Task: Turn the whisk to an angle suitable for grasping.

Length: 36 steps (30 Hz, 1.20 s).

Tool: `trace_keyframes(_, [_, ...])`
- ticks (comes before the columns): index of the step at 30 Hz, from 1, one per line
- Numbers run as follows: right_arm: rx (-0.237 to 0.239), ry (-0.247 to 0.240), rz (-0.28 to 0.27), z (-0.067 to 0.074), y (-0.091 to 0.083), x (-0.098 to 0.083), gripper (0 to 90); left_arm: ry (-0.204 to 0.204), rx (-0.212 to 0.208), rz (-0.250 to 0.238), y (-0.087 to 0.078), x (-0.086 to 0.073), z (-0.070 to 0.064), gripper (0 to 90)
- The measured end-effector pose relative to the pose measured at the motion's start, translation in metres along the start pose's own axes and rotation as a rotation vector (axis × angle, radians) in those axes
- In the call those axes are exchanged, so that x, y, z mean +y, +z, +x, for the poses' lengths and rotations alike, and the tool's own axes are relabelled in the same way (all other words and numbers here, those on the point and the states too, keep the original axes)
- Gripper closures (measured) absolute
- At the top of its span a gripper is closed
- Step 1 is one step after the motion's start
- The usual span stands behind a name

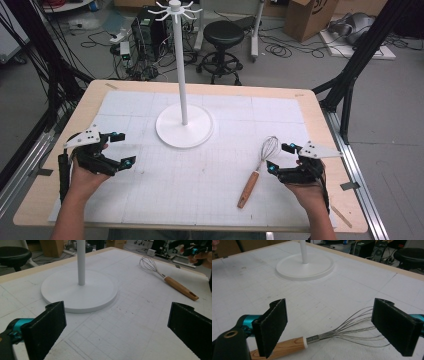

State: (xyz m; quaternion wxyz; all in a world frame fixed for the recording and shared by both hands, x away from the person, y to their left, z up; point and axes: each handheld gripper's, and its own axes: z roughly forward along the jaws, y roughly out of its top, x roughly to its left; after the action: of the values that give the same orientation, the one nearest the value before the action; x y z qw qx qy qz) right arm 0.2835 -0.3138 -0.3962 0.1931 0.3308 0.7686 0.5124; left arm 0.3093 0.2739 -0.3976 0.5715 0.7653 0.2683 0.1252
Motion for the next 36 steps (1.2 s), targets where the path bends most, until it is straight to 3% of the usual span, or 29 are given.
trace_keyframes(6, [0.007, -0.015, 0.011, 0.001, 0.000, 0.000, 12.5, -0.003, -0.002, 0.031, 0.003, -0.003, -0.001, 2.5])
trace_keyframes(14, [0.025, -0.047, 0.021, 0.008, -0.003, 0.006, 14.6, -0.005, -0.008, 0.003, -0.001, -0.003, -0.001, 2.5])
trace_keyframes(17, [0.013, -0.050, 0.057, 0.009, 0.002, 0.005, 15.8, -0.003, -0.003, 0.007, -0.002, -0.003, 0.000, 2.5])
trace_keyframes(19, [0.024, -0.066, 0.133, 0.010, 0.007, 0.002, 29.1, -0.003, 0.001, 0.008, -0.002, -0.003, 0.001, 2.5])
trace_keyframes(20, [0.024, -0.066, 0.133, 0.010, 0.007, 0.002, 29.1, -0.003, 0.001, 0.008, -0.002, -0.003, 0.001, 2.5])
trace_keyframes(22, [0.093, -0.071, 0.173, 0.012, 0.009, 0.000, 46.1, -0.003, 0.001, 0.010, -0.001, -0.003, 0.001, 2.5])
trace_keyframes(23, [0.156, -0.082, 0.201, 0.016, 0.011, -0.001, 54.9, -0.001, -0.001, 0.012, 0.000, -0.003, 0.001, 2.5])
trace_keyframes(24, [0.156, -0.082, 0.201, 0.016, 0.011, -0.001, 54.9, -0.004, -0.004, 0.013, 0.000, -0.003, 0.001, 2.5])
trace_keyframes(26, [0.224, -0.108, 0.234, 0.024, 0.012, -0.003, 70.3, -0.001, -0.007, 0.015, 0.001, -0.003, 0.000, 2.5])
trace_keyframes(27, [0.224, -0.108, 0.234, 0.024, 0.012, -0.003, 70.3, -0.001, -0.005, 0.013, 0.001, -0.003, 0.000, 2.5])
trace_keyframes(29, [0.241, -0.160, 0.267, 0.036, 0.012, -0.006, 82.4, -0.002, -0.005, 0.011, 0.001, -0.003, 0.000, 2.5])
trace_keyframes(30, [0.257, -0.162, 0.287, 0.040, 0.013, -0.007, 87.4, -0.003, -0.004, 0.012, 0.000, -0.003, -0.001, 2.5])
trace_keyframes(33, [0.268, -0.184, 0.310, 0.048, 0.013, -0.008, 89.9, -0.001, -0.006, 0.013, -0.001, -0.003, -0.001, 2.5])
trace_keyframes(34, [0.310, -0.195, 0.336, 0.057, 0.014, -0.011, 90.0, -0.003, -0.006, 0.009, -0.001, -0.002, -0.001, 2.5])
trace_keyframes(36, [0.324, -0.199, 0.340, 0.060, 0.014, -0.012, 90.0, -0.002, -0.005, 0.010, -0.001, -0.002, -0.001, 2.5])
